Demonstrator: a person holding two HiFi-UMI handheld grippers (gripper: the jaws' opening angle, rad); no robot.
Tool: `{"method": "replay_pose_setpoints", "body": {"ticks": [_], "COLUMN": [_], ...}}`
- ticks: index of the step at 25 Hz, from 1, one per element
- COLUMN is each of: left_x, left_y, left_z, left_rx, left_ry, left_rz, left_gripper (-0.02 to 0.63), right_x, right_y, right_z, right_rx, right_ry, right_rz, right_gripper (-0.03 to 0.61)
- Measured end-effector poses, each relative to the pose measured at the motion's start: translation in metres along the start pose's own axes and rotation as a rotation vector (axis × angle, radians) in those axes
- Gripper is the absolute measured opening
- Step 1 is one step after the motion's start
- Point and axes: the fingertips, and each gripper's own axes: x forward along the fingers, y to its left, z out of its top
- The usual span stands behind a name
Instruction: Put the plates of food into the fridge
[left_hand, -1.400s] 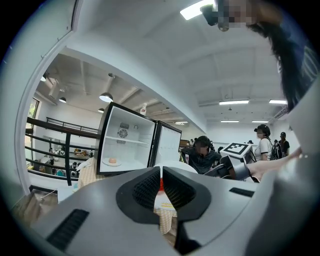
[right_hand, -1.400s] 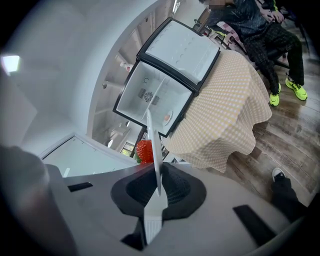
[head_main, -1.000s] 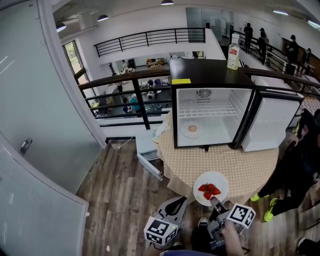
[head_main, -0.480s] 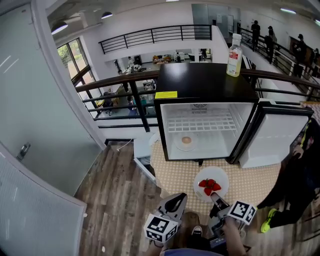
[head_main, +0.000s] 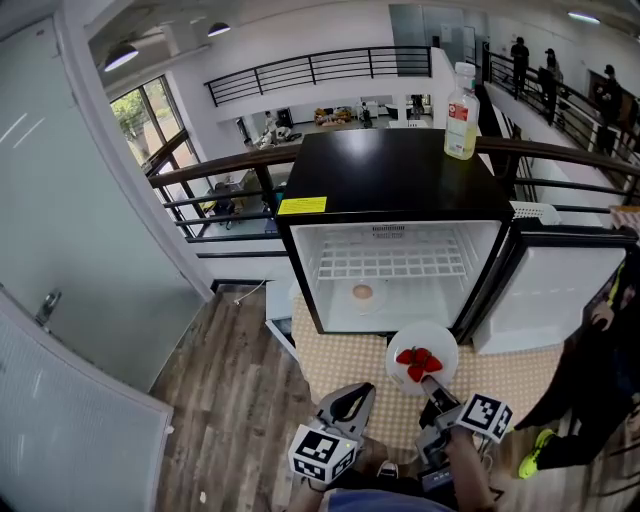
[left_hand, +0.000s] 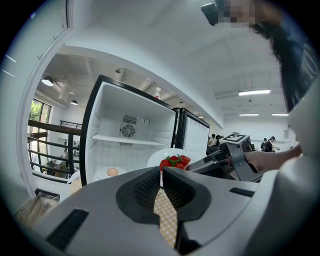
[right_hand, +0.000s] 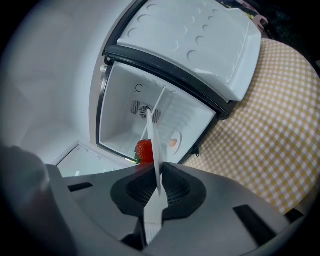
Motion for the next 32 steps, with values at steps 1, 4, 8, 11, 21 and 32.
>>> {"method": "replay_pose_setpoints", "body": {"ticks": [1, 4, 8, 11, 21, 32], "left_x": [0.003, 0.010, 0.016, 0.023, 0.050, 0.064], "left_y": [-0.001, 0.001, 0.002, 0.006, 0.039, 0.079], "left_z": [0.001, 0.005, 0.006, 0.008, 0.038, 0.045], "left_rx": [0.003, 0.012, 0.017, 0.024, 0.069, 0.062], "left_ry": [0.001, 0.000, 0.010, 0.016, -0.014, -0.028], "left_rz": [-0.002, -0.005, -0.027, -0.060, -0.158, -0.180], "left_gripper": [0.015, 0.015, 0.015, 0.015, 0.015, 0.015], "right_x": [0.002, 0.009, 0.018, 0.028, 0.074, 0.129], "right_y": [0.001, 0.006, 0.013, 0.020, 0.054, 0.051], "right_z": [0.003, 0.016, 0.034, 0.046, 0.086, 0.141], "right_rx": [0.005, 0.013, -0.005, -0.002, -0.006, 0.018], "right_ry": [-0.002, -0.011, -0.036, -0.061, -0.155, -0.252], "right_rz": [0.007, 0.017, 0.022, 0.027, 0.047, 0.006], "right_gripper": [0.029, 0.029, 0.029, 0.029, 0.029, 0.029]}}
